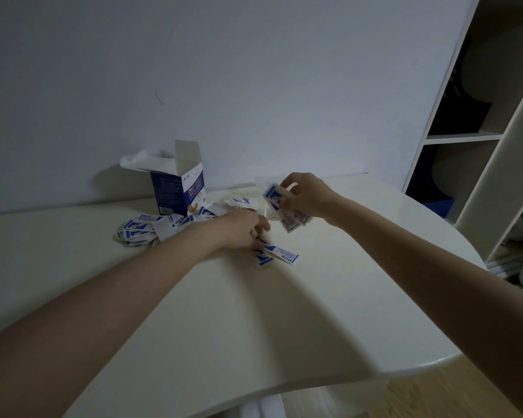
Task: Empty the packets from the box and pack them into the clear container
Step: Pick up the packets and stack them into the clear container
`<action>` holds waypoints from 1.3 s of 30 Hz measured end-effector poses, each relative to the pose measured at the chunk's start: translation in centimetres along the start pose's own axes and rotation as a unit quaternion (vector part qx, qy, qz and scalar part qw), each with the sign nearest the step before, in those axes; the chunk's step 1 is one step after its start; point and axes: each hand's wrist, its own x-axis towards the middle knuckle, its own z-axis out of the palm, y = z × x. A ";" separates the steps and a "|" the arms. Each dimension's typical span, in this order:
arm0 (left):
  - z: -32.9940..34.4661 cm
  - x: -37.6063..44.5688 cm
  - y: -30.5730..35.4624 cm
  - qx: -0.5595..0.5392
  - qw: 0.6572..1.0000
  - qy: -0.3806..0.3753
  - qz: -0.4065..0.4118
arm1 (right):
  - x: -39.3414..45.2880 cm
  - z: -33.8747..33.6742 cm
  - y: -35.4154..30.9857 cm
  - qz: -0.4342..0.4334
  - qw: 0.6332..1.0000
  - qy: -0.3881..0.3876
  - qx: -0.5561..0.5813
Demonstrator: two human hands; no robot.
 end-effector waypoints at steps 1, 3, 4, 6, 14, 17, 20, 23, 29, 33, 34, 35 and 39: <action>0.3 0.2 0.0 0.016 1.000 -0.001 0.003 | -0.2 -0.2 0.3 0.004 0.999 -0.018 -0.043; 0.6 0.5 0.0 0.017 1.000 0.018 0.005 | -0.6 -0.2 0.9 0.008 0.994 -0.073 -0.075; 0.6 0.5 0.0 0.011 1.000 0.026 0.005 | -0.7 -0.1 1.2 0.013 0.992 -0.103 -0.066; 0.4 0.5 -0.1 0.003 0.999 0.038 0.010 | -1.0 0.3 1.7 0.023 0.988 -0.139 -0.058; -0.9 -0.2 -1.1 -0.065 0.993 0.098 0.009 | -0.4 1.3 1.1 -0.048 0.980 -0.124 -0.150; -1.3 -0.7 -1.5 0.002 0.999 0.030 0.029 | -0.4 1.1 0.8 -0.110 0.963 -0.062 -0.237; -0.7 -0.9 -1.8 0.065 0.996 -0.020 0.050 | -0.3 1.3 1.7 -0.116 0.947 -0.071 -0.289; -0.3 -0.8 -1.8 0.076 0.995 0.015 0.066 | -0.5 2.0 2.7 -0.108 0.944 -0.104 -0.294; -1.3 -0.9 -2.3 -0.058 0.990 0.126 0.023 | -0.3 0.1 2.8 -0.017 0.996 -0.021 -0.086; -1.9 -1.0 -2.9 -0.256 0.954 0.148 -0.040 | -0.2 -0.8 2.1 0.031 0.979 0.011 0.202; -1.9 -1.0 -2.9 -0.291 0.944 0.147 -0.057 | -0.4 -0.8 1.8 0.037 0.961 -0.014 0.272; -1.8 -1.0 -2.9 -0.316 0.935 0.146 -0.071 | -0.5 -0.6 1.5 0.039 0.941 -0.044 0.334; -1.3 -0.8 -2.3 -0.361 0.919 0.135 -0.087 | -1.2 1.1 0.0 0.034 0.898 -0.128 0.420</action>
